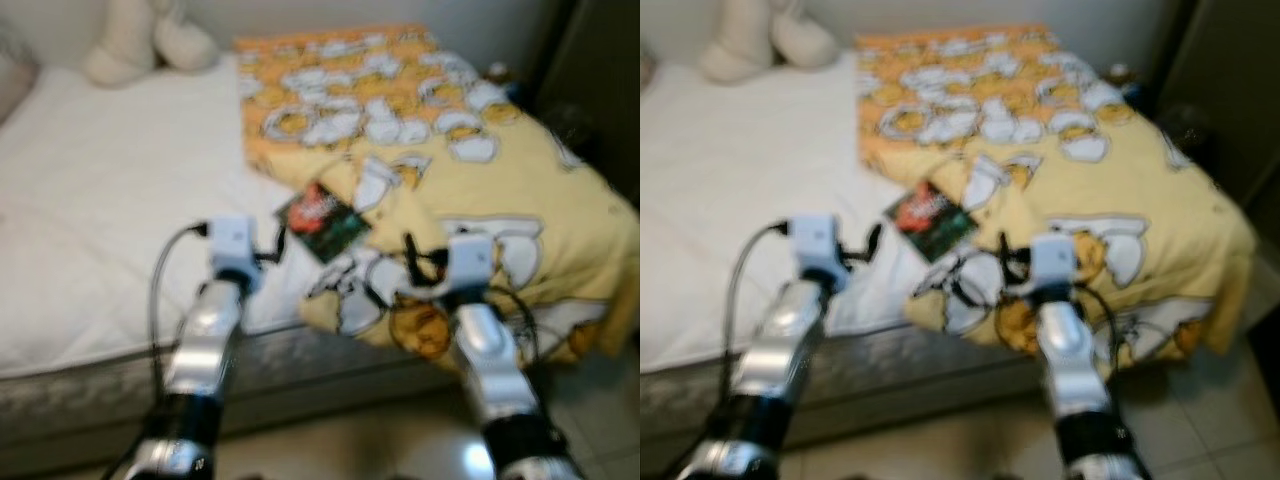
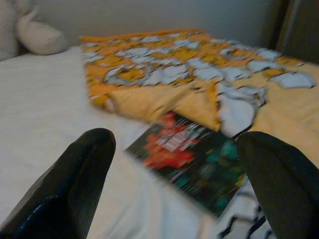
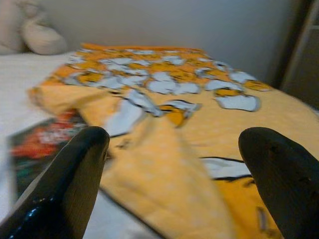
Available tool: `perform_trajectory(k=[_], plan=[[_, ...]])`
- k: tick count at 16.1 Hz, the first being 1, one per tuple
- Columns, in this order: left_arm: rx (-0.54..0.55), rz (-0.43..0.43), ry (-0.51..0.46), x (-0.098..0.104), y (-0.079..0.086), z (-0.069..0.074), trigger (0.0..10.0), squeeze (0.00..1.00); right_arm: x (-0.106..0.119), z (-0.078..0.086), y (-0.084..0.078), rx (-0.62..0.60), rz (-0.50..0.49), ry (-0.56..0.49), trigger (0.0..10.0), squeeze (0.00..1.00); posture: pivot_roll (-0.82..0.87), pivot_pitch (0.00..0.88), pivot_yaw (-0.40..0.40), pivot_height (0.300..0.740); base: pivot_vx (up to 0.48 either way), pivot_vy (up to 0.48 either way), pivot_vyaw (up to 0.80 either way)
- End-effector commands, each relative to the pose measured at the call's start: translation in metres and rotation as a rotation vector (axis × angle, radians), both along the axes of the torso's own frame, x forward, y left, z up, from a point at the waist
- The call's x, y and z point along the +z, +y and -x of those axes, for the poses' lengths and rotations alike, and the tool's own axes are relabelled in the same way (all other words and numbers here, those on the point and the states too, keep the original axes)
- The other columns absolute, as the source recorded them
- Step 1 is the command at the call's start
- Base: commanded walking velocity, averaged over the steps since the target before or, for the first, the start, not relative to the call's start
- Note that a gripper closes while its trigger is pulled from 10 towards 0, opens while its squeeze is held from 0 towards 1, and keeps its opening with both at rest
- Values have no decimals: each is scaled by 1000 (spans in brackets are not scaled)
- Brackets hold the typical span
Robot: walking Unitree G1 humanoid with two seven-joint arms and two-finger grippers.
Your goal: Clean up the room
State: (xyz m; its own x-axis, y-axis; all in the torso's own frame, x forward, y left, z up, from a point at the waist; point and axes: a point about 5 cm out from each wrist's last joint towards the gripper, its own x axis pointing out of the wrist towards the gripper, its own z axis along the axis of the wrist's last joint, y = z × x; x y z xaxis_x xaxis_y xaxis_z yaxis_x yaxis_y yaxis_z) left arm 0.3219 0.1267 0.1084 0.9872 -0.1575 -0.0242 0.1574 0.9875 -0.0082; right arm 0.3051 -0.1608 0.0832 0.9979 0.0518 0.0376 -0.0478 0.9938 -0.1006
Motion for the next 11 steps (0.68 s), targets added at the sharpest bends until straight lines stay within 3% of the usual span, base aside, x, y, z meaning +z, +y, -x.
perform_trajectory(k=[1,3,6,8,9,11], plan=[[40,-4,6,-1,13,-2,10000,0,5,-5,12,35,-8,-22,10000,0,-119,0,65,740,480,0,0],[48,6,9,-1,14,-2,10000,0,5,-5,12,38,-7,-23,10000,0,-118,0,65,740,424,0,0],[43,0,17,-2,14,-2,10000,0,4,-6,16,62,-14,-16,10000,0,-112,0,64,740,0,426,0],[37,-1,14,-1,14,-1,10000,0,4,-10,15,51,-39,4,10000,0,-105,0,66,740,399,264,0],[35,-13,10,0,14,-1,10000,0,3,-13,14,49,-49,22,10000,0,-105,0,68,740,439,0,0],[41,-38,0,2,17,0,10000,0,7,-35,13,59,-91,92,10000,0,-87,0,78,740,0,0,0]])
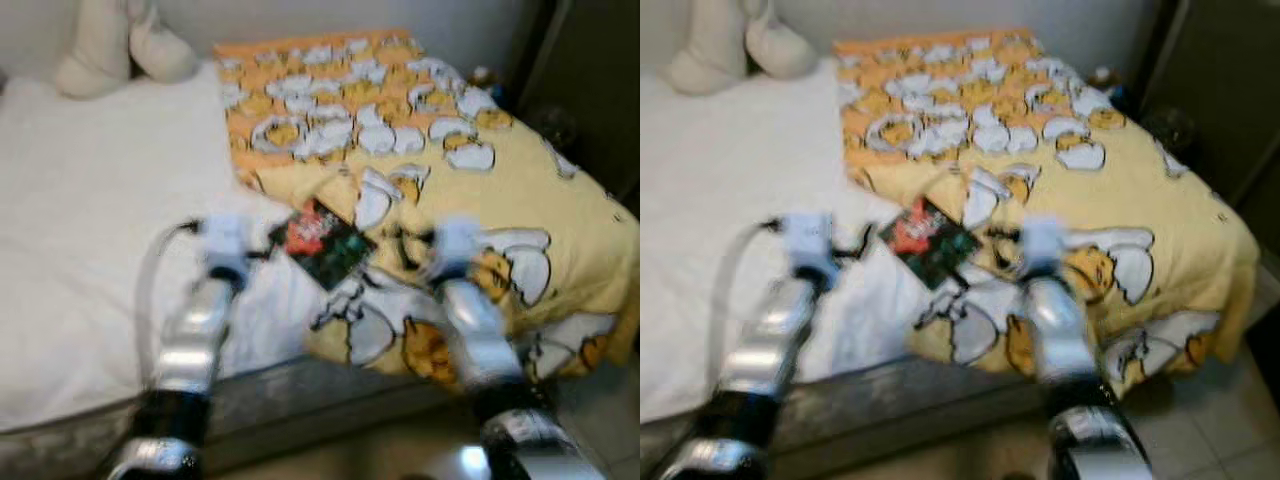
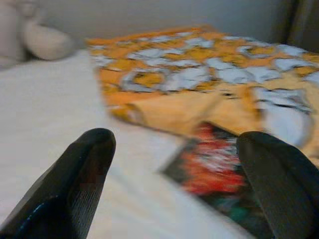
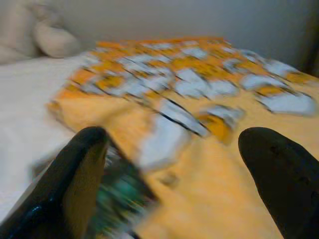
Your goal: Clean up the room
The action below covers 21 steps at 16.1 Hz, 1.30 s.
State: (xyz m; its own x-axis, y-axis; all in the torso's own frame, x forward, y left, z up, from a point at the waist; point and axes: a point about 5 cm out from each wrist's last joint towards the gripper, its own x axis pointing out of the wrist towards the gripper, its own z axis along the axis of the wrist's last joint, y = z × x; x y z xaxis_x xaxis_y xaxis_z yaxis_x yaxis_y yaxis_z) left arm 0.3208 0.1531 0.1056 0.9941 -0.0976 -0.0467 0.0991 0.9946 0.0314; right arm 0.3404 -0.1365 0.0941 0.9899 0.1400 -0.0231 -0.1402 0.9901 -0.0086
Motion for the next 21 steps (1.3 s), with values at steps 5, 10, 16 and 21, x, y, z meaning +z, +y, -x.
perform_trajectory(k=[5,10,16,21], plan=[[-77,-74,-65,21,-8,4,10000,0,12,-19,-19,-71,38,7,10000,0,15,0,56,740,0,0,0],[51,71,-6,10,-6,2,10000,0,7,10,-5,-57,96,-122,10000,0,-41,0,30,740,124,-311,0],[123,65,-4,12,4,22,10000,0,4,59,-4,-20,114,-150,10000,0,-62,0,33,740,364,-307,0],[184,-75,46,5,33,63,10000,0,-2,88,-13,43,97,-79,10000,0,-49,0,19,740,156,-110,0]])
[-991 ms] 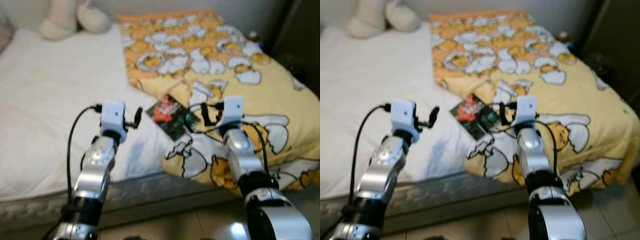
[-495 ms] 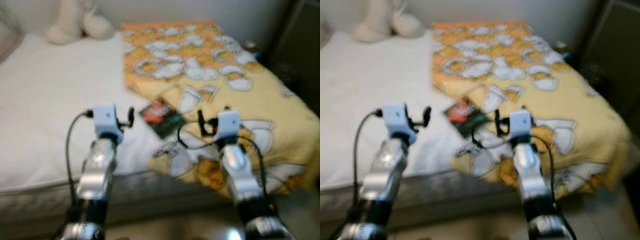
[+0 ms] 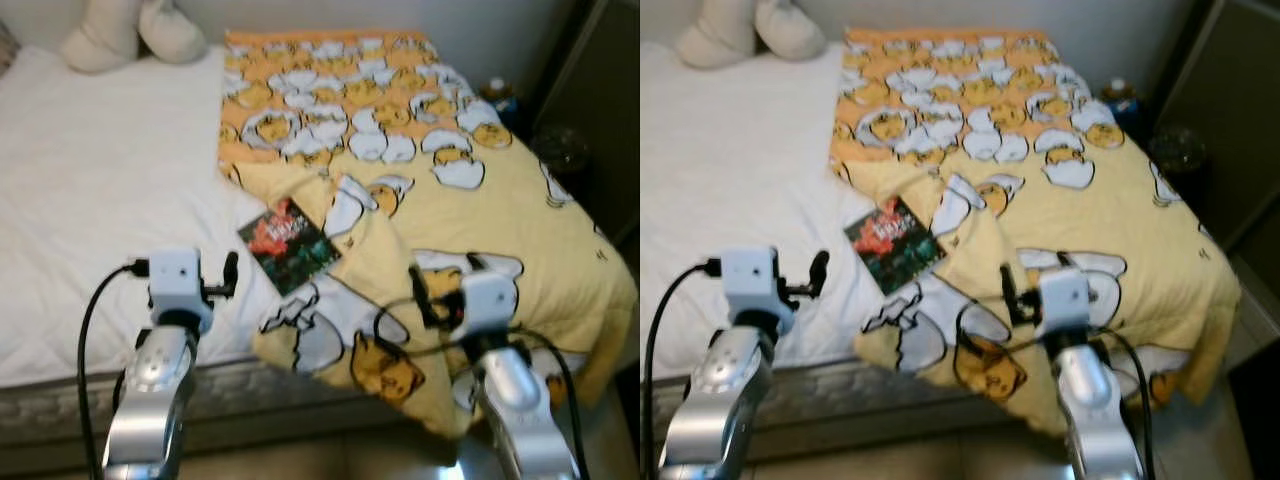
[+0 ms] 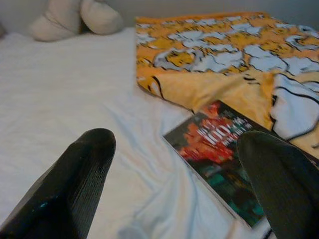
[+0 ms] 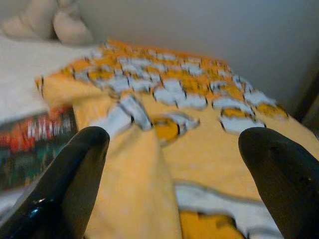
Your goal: Clean up the room
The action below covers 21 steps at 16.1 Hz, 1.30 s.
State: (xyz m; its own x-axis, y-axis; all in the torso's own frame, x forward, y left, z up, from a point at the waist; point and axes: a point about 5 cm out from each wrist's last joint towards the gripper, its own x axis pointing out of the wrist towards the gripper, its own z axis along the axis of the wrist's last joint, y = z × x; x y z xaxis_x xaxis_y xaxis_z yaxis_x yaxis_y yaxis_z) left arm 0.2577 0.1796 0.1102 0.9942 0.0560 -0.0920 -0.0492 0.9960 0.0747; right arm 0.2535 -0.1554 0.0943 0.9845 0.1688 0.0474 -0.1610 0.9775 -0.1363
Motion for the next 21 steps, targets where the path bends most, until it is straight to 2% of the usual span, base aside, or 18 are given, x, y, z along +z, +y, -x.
perform_trajectory(k=[1,2,4,5,8,10,21], plan=[[21,-22,-10,6,6,8,10000,0,2,1,6,22,-31,15,10000,0,-53,0,20,740,0,0,0],[-43,-19,-9,7,6,27,10000,0,4,7,4,34,-32,18,10000,0,-58,0,18,740,0,0,0],[-119,5,9,4,2,45,10000,0,1,14,2,52,-29,47,10000,0,-57,0,20,740,0,0,0],[-132,78,-29,11,-4,37,10000,0,-1,13,3,58,-28,55,10000,0,-43,0,12,740,0,0,0],[-24,51,-37,18,1,19,10000,0,-5,5,8,66,-27,60,10000,0,-39,0,9,740,480,0,0],[-10,48,-36,20,1,16,10000,0,-5,0,7,60,-27,66,10000,0,-39,0,9,740,480,0,0],[-10,48,-36,20,1,16,10000,0,-5,0,7,60,-27,66,10000,0,-39,0,9,740,480,0,0]])
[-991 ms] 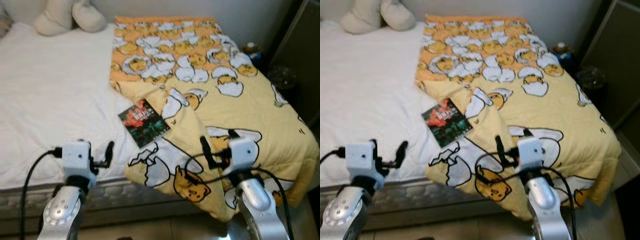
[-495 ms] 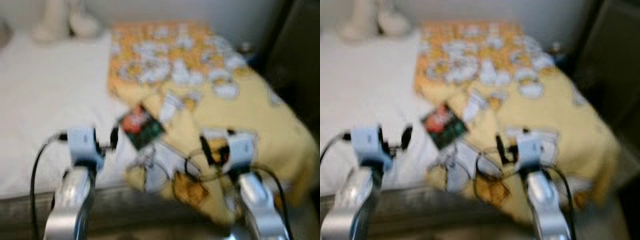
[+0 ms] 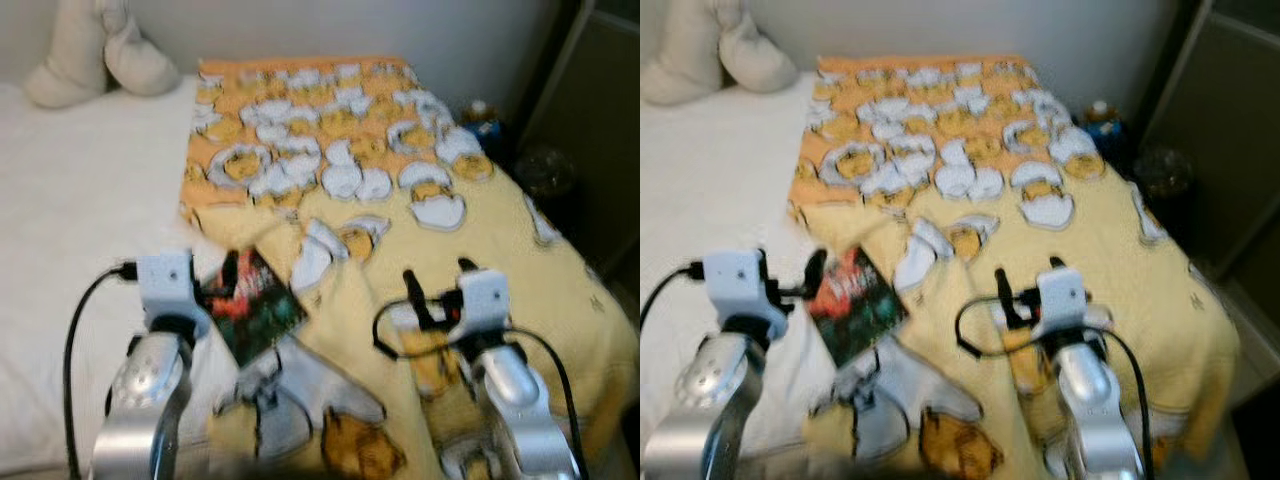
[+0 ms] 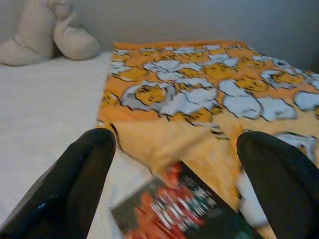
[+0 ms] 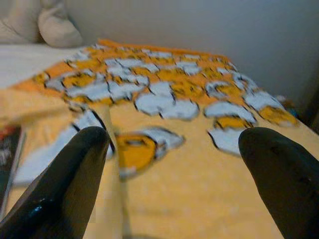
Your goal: Clean up the room
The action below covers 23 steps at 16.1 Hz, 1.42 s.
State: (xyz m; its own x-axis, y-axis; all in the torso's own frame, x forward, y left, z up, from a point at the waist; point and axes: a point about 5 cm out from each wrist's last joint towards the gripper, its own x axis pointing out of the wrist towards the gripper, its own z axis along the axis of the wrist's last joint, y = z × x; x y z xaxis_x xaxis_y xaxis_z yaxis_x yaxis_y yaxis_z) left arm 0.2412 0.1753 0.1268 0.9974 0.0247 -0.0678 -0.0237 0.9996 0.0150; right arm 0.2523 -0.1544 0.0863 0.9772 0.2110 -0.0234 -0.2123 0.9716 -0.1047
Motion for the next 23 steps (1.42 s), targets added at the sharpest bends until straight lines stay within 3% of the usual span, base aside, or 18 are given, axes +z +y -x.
perform_trajectory(k=[1,6,7,9,12,18,23], plan=[[17,-11,-9,3,5,-1,10000,0,3,-1,6,16,-10,-10,10000,0,-39,0,9,740,480,0,0],[23,-10,-4,3,4,-3,10000,0,2,-4,5,15,-10,-9,10000,0,-39,0,9,740,480,0,0],[34,-43,17,4,11,-10,10000,0,6,-52,30,81,-127,57,10000,0,66,0,11,740,0,480,0],[44,-51,26,3,13,-11,10000,0,7,-69,46,124,-174,98,10000,0,75,0,7,740,0,480,0],[52,-77,35,4,12,-12,10000,0,6,-72,49,127,-174,109,10000,0,85,0,7,740,0,480,0],[55,-66,36,3,10,-16,10000,0,-3,-75,49,110,-187,120,10000,0,78,0,5,740,0,0,0],[27,-63,43,2,8,-17,10000,0,-13,-77,38,12,-134,135,10000,0,69,0,17,740,0,0,0]])
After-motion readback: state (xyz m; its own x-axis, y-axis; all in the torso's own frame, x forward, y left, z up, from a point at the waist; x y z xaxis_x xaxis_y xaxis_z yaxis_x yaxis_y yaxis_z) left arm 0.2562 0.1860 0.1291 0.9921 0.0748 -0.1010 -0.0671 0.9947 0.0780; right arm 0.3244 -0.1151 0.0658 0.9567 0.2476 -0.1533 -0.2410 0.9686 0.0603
